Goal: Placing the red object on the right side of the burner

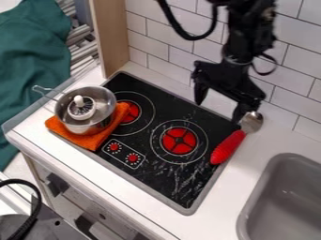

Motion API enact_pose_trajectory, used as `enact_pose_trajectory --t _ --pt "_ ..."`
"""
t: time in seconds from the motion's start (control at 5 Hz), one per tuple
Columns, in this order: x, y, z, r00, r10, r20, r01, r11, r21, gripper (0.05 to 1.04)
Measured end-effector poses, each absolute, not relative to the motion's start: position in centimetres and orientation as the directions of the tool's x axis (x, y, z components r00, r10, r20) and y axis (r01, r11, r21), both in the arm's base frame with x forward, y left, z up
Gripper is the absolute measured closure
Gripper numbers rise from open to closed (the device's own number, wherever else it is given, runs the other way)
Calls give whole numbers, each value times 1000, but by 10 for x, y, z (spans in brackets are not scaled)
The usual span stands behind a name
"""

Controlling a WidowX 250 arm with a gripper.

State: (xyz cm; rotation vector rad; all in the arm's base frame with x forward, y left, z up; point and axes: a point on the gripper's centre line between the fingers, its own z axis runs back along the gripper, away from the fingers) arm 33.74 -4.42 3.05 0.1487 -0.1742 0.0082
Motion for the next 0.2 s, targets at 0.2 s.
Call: enact_pose_trajectory --t 0.2 --pt "331 -44 42 982 14 188 -47 984 172 83"
